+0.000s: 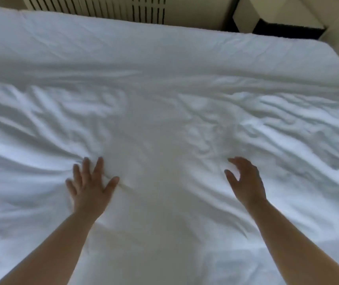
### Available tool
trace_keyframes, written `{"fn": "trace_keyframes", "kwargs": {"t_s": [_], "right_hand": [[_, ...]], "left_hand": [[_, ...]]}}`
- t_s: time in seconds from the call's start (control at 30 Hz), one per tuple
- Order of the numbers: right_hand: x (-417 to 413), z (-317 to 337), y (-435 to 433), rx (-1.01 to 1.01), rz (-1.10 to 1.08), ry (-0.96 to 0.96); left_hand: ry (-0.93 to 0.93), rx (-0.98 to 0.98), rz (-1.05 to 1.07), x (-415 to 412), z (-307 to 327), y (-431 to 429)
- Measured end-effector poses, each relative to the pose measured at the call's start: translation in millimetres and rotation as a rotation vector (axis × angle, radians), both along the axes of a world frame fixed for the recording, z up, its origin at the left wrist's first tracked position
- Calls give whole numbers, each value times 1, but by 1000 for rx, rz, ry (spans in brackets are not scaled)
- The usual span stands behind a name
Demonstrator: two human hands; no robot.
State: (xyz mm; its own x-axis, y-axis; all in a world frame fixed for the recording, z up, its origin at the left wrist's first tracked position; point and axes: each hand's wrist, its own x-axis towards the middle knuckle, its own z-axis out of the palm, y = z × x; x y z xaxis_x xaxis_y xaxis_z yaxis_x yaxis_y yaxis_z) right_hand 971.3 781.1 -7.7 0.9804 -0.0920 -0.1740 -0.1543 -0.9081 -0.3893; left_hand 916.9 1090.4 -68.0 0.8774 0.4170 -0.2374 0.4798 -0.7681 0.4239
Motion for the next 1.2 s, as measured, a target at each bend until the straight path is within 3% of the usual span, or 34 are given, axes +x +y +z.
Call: {"fn": "trace_keyframes", "kwargs": {"t_s": [0.13,0.23,0.33,0.53,0.67,0.77,0.9,0.97,1.07,1.13,1.2], "right_hand": [[102,-4,30,149,-86,-70],[164,-21,56,-44,113,-97],[219,-34,76,-295,258,-103],[255,-74,93,-382,302,100],[267,-62,95,-503,340,269],[263,-49,90,-560,355,45],[263,-2,76,-493,293,-506],[285,27,75,-498,224,-556],[335,35,88,-547,118,-464],[351,-3,100,-707,184,-266],[352,-60,109,-678,175,-8]], "left_hand": [[51,16,-29,-5,-21,5],[-30,6,5,-8,-44,16],[-87,78,-98,-2,-61,20],[-273,270,-109,19,-66,24],[-215,198,-150,54,-56,31],[-233,210,-177,80,-47,34],[-342,266,-183,113,-26,34],[-395,274,-207,138,-19,29],[-349,293,-216,179,-34,27],[-238,288,-232,194,-59,33],[-191,279,-244,198,-85,37]]}}
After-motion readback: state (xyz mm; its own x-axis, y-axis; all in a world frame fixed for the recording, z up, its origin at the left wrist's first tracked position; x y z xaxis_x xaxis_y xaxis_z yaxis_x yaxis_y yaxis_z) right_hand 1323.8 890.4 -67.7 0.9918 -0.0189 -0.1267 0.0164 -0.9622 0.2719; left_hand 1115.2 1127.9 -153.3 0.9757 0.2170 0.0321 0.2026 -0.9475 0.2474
